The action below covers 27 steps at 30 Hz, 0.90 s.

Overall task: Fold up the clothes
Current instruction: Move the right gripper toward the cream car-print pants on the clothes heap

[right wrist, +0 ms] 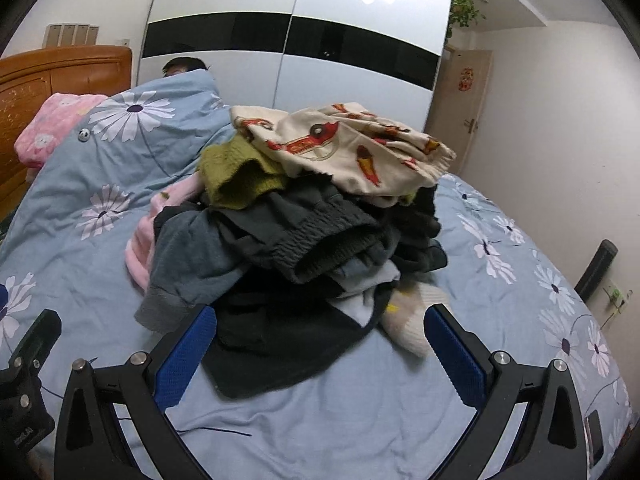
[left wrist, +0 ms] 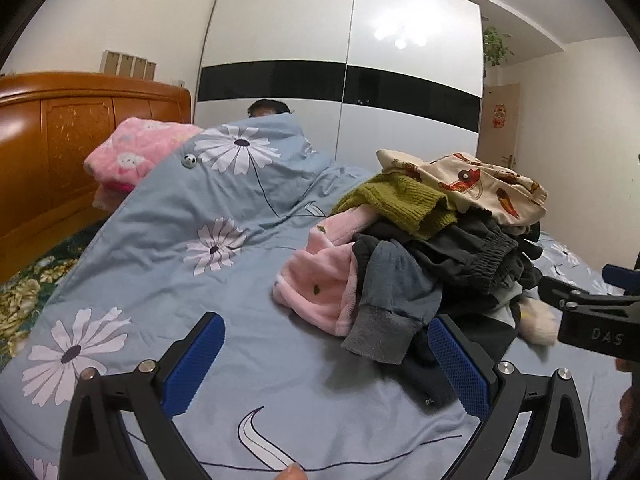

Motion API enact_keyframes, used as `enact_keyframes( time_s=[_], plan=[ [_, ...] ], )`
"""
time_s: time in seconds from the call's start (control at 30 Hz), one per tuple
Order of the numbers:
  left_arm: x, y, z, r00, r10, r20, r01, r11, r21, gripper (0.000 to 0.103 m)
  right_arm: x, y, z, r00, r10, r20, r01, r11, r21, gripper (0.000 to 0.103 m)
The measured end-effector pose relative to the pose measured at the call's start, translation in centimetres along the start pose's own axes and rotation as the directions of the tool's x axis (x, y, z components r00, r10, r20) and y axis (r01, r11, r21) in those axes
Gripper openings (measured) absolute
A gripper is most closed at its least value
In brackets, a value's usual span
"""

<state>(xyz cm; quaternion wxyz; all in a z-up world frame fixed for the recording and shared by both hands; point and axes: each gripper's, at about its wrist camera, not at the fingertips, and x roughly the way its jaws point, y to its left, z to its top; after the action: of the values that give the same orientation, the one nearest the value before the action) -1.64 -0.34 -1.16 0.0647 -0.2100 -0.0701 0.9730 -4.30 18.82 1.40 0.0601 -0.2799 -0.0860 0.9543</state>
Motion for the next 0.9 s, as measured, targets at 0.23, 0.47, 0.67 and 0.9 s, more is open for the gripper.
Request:
enact_keyframes(
  time_s=[0.23, 0.47, 0.67, 0.9],
  plan=[
    [-0.1, -1.0, -0.1, 0.999, -0.022, 0.024, 0.021, 0.999, 0.026, 0.103, -1.0, 0.1, 0.0, 0.999, -0.015, 0.029, 0.016, 1.000, -0.020, 0.103],
    [-0.3, -2.2, -0.4, 0.995, -0.093, 0.023, 0.092, 0.995, 0.049, 0.103, -1.4, 0.1, -0.2, 0.999, -0.019, 0.033, 0.020, 1.000, -0.020, 0.103],
    [-0.5, -2.9, -0.6, 0.995, -0.096, 0.026, 0.093, 0.993, 0.076, 0.103, -1.5, -0.3, -0.2, 0.999, -0.019, 0.035, 0.019, 1.000, -0.005, 0.103],
    [-0.4, -3.0, -0.5, 0.996, -0.085, 0.020, 0.083, 0.993, 0.088, 0.103, -1.4, -0.4, -0.2, 0.999, -0.020, 0.036, 0.020, 1.000, 0.000, 0.103]
  ],
)
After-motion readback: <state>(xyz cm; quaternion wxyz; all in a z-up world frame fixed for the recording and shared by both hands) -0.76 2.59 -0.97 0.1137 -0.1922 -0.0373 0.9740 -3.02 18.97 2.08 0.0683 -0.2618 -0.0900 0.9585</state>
